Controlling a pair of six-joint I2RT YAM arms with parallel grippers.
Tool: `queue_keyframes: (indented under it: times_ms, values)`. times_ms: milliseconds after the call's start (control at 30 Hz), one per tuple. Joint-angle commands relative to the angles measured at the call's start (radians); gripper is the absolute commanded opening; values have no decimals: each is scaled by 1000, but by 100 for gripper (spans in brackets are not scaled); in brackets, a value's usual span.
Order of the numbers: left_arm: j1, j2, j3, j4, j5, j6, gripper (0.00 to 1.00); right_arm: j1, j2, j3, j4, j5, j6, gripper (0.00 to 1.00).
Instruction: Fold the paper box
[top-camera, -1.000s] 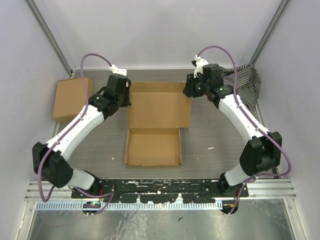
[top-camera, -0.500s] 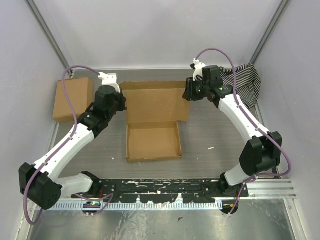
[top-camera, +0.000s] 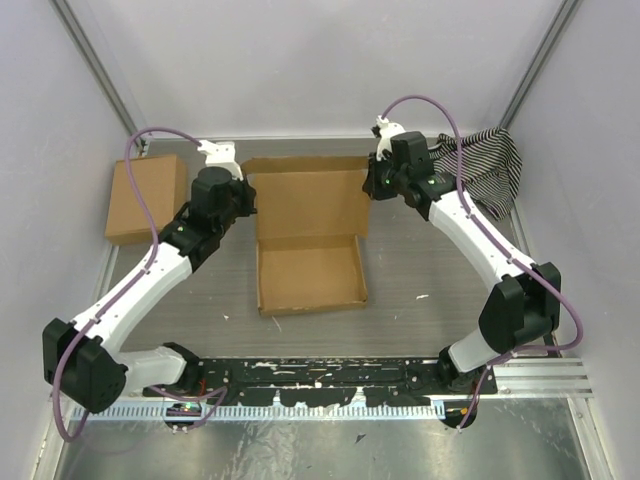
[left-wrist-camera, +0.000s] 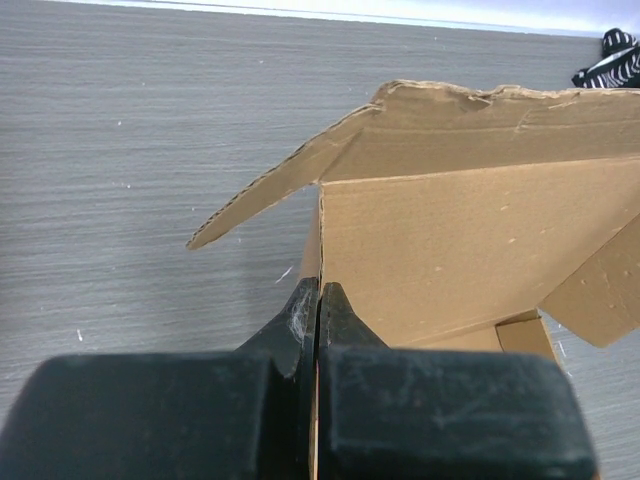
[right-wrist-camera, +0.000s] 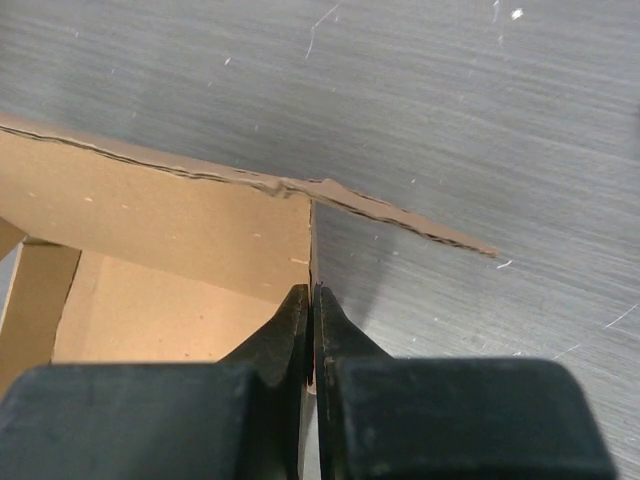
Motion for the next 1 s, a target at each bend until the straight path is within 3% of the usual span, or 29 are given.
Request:
queue_keyframes:
  times_ms: [0, 233, 400, 633, 967]
  values:
    - [-1, 44, 69, 107, 15, -15, 0, 21, -47, 11, 159, 161, 22, 5]
    - [0, 188, 180, 153, 24, -6, 0, 23, -63, -49, 380, 306, 25, 5]
    - [-1, 275, 241, 188, 14, 8, 2, 34, -97, -189, 632, 390, 27, 5]
    - [-10, 280, 173, 206, 22, -13, 4, 84, -127, -412, 920, 523, 38, 6]
    - [-42, 156, 27, 179, -1, -57, 4, 215, -220, -562, 983, 698, 60, 6]
